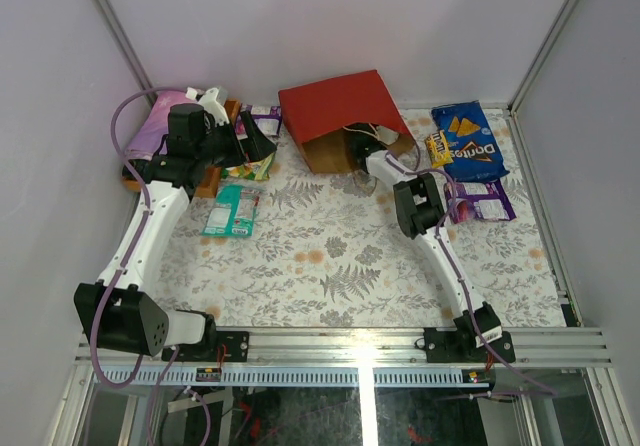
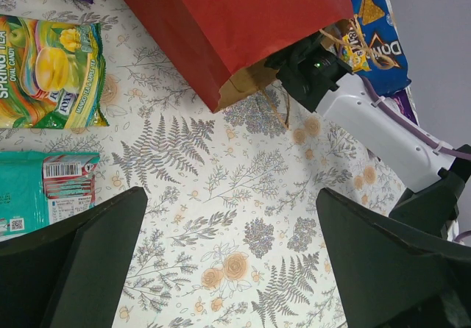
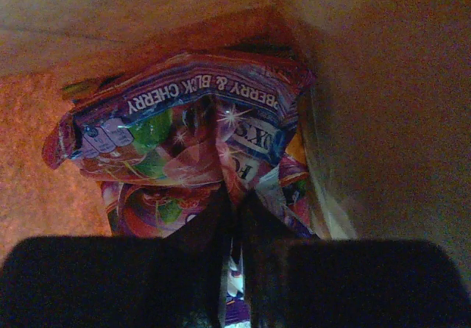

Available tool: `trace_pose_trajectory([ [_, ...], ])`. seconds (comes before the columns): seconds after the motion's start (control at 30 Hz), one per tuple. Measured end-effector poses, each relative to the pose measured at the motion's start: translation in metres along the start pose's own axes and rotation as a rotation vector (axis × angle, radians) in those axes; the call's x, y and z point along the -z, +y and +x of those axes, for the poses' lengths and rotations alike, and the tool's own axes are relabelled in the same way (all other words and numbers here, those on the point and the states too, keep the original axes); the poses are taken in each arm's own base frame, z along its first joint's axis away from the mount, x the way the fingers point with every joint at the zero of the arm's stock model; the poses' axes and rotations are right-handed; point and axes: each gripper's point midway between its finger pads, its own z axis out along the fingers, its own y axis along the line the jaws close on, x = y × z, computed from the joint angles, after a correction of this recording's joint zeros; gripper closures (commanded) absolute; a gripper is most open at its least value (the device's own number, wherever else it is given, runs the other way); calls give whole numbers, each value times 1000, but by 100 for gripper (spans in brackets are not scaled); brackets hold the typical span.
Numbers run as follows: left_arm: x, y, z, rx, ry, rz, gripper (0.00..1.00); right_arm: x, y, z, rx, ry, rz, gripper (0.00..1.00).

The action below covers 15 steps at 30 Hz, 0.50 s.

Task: Take the snacks out of the paper bag
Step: Take out the snack from the paper bag.

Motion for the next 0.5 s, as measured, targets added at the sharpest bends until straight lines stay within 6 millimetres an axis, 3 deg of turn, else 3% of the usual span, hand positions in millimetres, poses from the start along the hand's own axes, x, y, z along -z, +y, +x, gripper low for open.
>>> trace_pose_trajectory([
  [0.27, -3, 2, 2, 4, 9, -4, 0, 9, -4, -6, -3, 85, -15, 100],
  [0.37, -4, 3, 2, 6, 12, -6, 0, 30, -5, -15, 17, 120, 32, 100],
  [0.5, -5, 4, 3, 8, 15, -8, 0, 72, -2, -30, 41, 175, 113, 100],
])
